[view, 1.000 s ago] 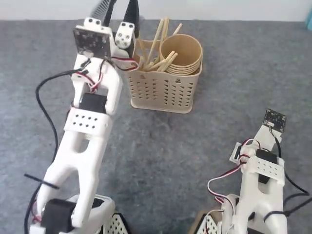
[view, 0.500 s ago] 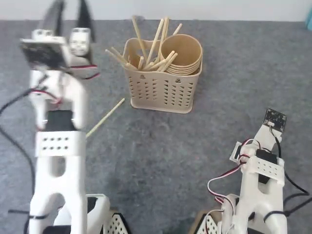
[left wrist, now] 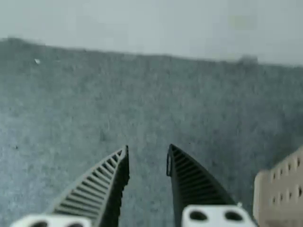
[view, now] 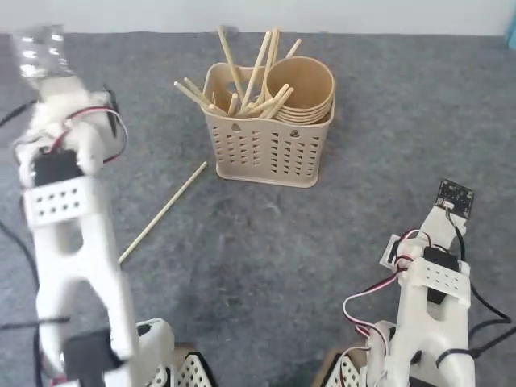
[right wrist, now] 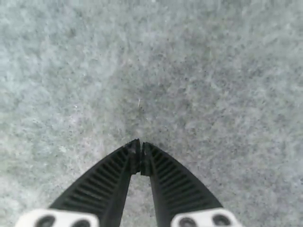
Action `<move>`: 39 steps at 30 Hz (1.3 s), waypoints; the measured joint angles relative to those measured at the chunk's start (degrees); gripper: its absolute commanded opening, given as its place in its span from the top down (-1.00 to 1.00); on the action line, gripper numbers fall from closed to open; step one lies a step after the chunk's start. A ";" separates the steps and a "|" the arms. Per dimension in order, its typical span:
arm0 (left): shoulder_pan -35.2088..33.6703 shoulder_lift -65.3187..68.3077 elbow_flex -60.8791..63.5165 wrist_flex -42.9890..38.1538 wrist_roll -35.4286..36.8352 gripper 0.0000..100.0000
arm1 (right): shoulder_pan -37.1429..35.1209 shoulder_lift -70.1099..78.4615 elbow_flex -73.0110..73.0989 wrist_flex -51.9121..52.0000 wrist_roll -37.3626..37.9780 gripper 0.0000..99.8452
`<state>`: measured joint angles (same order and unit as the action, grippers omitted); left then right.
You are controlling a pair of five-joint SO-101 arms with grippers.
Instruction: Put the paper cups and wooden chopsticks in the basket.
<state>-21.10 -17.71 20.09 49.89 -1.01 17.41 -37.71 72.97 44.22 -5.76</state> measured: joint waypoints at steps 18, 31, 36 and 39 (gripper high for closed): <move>10.99 29.19 0.00 4.22 -10.29 0.75 | 0.00 0.00 0.00 0.00 0.00 0.98; 11.34 35.96 -0.35 -2.55 -11.16 0.75 | 0.00 0.00 0.00 0.00 0.35 0.98; 11.43 35.96 -0.35 -2.55 -11.16 0.75 | 0.00 0.00 0.00 0.00 0.44 0.98; 11.43 34.81 0.09 -2.55 -10.99 0.75 | 0.00 0.00 0.00 0.00 0.44 0.98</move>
<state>-9.67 17.10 20.18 47.34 -12.00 17.41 -37.71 72.97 44.22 -5.32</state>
